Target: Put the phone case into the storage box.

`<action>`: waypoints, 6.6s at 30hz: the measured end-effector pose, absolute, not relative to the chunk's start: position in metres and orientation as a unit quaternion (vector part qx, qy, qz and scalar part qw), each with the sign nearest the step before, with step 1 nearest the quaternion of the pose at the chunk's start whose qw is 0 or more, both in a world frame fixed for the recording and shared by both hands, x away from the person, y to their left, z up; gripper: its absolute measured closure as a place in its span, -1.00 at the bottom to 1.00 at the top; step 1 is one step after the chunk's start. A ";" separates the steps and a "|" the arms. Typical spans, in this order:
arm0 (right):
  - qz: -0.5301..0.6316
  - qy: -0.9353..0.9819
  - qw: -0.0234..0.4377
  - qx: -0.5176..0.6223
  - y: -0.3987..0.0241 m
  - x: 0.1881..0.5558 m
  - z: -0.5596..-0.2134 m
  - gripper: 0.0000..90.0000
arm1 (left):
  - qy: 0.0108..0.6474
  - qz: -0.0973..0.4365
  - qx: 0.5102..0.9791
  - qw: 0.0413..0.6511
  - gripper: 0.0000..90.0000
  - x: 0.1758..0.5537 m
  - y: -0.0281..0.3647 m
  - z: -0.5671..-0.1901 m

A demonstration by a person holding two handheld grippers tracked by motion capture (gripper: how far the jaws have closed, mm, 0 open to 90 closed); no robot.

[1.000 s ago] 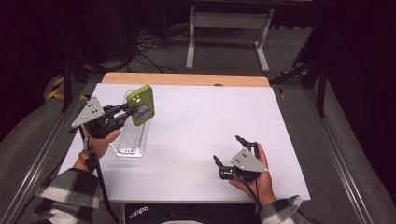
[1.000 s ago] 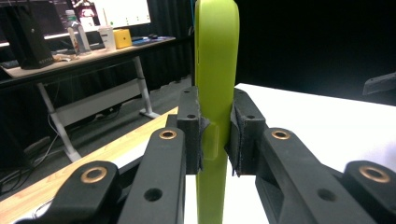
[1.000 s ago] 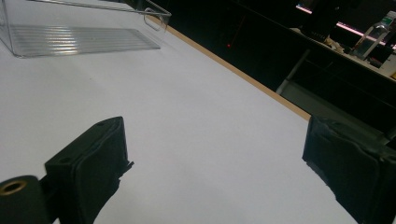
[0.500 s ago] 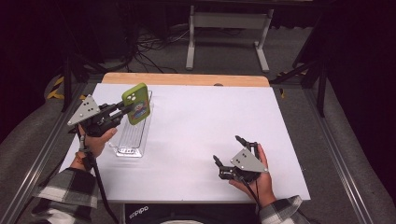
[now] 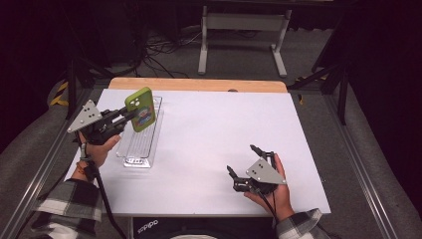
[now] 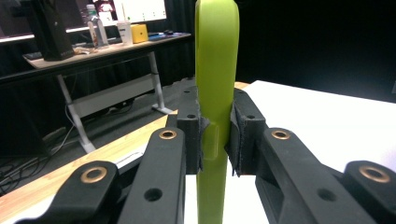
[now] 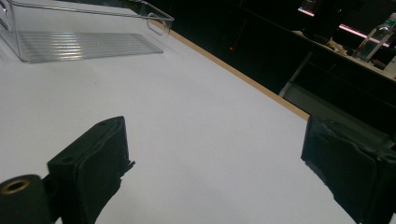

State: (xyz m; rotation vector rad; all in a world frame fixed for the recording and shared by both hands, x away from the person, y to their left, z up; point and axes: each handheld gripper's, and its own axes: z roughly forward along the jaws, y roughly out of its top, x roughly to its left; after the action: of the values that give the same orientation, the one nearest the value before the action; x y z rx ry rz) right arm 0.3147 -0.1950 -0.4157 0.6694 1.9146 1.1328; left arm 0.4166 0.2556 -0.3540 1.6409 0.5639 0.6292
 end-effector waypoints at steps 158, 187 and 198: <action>0.365 0.793 0.433 0.224 -0.170 0.317 -0.428 -0.78 | 0.376 0.339 0.758 0.411 0.45 0.556 0.261 -0.423; 0.365 0.794 0.427 0.232 -0.174 0.320 -0.427 -0.78 | 0.400 0.355 0.735 0.417 0.39 0.566 0.252 -0.406; 0.365 0.795 0.425 0.232 -0.174 0.320 -0.427 -0.78 | 0.402 0.353 0.737 0.412 0.35 0.567 0.250 -0.406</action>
State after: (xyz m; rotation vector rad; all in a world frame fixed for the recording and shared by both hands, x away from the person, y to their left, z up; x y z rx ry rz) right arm 0.3197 -0.1740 -0.4275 0.5797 1.9893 0.9123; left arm 0.5670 0.2502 -0.4061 1.8549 1.0111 0.8888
